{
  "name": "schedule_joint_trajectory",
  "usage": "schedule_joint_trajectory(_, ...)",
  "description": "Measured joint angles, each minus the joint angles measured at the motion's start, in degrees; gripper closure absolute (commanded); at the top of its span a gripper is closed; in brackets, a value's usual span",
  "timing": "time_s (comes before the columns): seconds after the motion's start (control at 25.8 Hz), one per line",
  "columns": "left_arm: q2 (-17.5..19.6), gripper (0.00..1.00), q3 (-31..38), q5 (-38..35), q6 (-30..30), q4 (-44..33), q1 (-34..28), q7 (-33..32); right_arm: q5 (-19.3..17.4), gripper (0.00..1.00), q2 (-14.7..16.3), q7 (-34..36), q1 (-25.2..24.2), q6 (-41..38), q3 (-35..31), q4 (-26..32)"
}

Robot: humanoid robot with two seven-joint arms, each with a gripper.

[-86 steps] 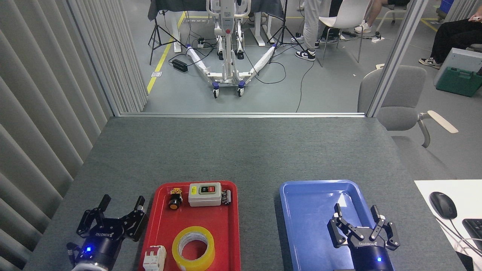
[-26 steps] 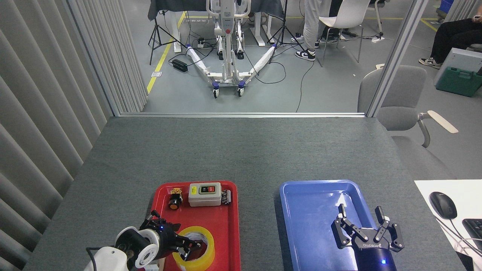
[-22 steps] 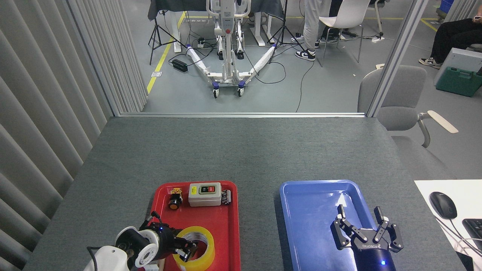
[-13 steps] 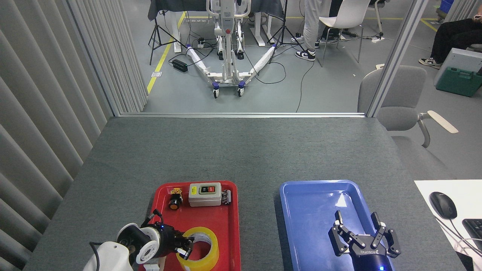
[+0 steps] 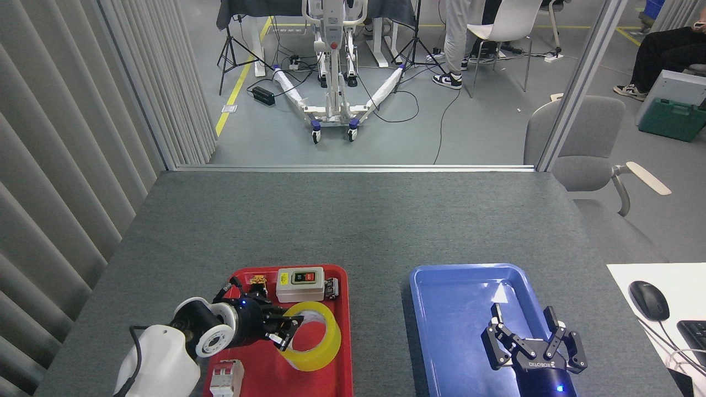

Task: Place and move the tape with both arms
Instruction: 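Lift the tape roll and carry it toward the blue tray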

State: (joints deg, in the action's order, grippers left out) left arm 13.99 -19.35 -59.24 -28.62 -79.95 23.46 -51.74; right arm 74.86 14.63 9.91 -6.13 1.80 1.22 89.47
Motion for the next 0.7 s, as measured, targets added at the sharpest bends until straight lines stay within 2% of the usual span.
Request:
schedule_joint_trajectory(0.27,-6.64,1.0,6.48,17.51,-13.66,3.92,1.02,5.08,-0.2,0.0,1.43,-0.22,-2.11,0.0,0.06,1.86)
schedule_joint_trajectory(0.43,-10.92,1.0,6.79,23.68,-15.75,7.69,1.11,6.41,-0.33,0.0,2.58,1.3,-5.74,-0.26,0.14,5.2)
schedule_joint_trajectory(0.58,-13.9,1.0,5.75,25.44,-16.18,10.67,1.12,7.35,-0.37,0.0,2.9,3.47,-7.95,-0.22,-0.11,6.59)
schedule_joint_trajectory(0.7,-15.43,1.0,4.76,26.29,-16.33,12.53,1.14,8.4,-0.64,0.0,4.25,5.2,-9.01,-0.19,-0.23,7.11)
